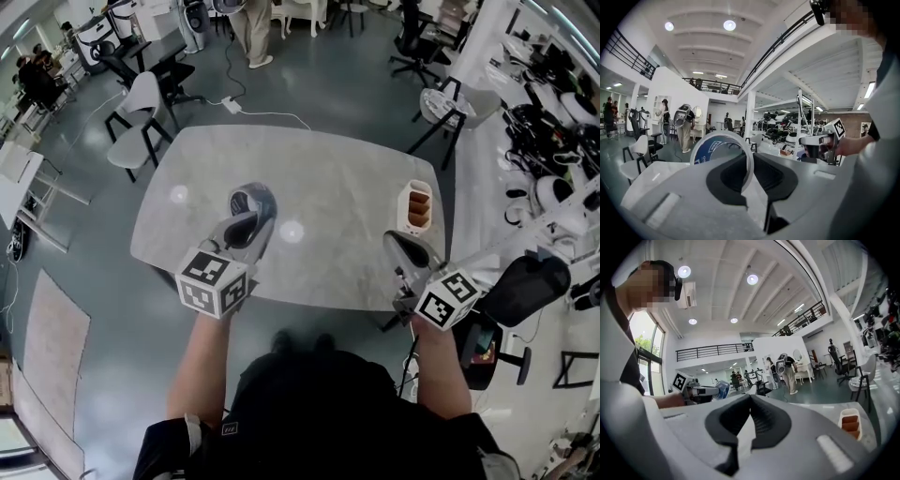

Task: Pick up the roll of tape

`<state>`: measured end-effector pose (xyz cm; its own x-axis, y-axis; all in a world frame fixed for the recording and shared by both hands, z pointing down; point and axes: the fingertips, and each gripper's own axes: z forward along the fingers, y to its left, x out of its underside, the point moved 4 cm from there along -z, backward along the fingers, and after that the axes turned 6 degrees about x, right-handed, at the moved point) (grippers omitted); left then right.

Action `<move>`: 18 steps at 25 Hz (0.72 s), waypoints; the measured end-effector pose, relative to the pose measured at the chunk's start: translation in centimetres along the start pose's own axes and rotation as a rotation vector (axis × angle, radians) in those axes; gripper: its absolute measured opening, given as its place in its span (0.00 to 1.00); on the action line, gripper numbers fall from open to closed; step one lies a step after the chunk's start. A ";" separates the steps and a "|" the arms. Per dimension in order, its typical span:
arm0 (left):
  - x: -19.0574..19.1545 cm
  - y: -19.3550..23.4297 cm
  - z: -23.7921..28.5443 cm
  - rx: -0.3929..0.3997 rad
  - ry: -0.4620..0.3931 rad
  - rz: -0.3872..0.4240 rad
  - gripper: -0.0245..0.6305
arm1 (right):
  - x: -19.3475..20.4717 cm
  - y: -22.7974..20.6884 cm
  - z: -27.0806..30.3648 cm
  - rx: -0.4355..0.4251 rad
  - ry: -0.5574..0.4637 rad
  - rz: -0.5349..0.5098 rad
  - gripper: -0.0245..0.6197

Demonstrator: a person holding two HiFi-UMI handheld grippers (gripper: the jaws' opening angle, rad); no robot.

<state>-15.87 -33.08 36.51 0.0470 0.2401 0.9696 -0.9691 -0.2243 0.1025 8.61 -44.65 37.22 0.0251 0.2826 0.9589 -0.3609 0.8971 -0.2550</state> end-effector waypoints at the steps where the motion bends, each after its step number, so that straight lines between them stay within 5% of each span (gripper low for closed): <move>1: -0.7 0.0 0.0 -0.001 -0.012 0.010 0.12 | -0.7 0.1 -0.1 -0.004 -0.015 -0.010 0.04; 10: -6.5 0.8 -1.2 -0.043 -0.133 0.087 0.12 | -6.1 1.6 -0.3 0.004 -0.162 -0.116 0.04; 18: -4.5 1.0 -1.7 -0.077 -0.120 0.070 0.12 | -4.9 2.5 0.4 0.010 -0.145 -0.124 0.04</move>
<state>-17.42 -32.76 31.86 0.0033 0.1104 0.9939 -0.9866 -0.1620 0.0212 7.22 -43.94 31.94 -0.0644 0.1174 0.9910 -0.3730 0.9183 -0.1330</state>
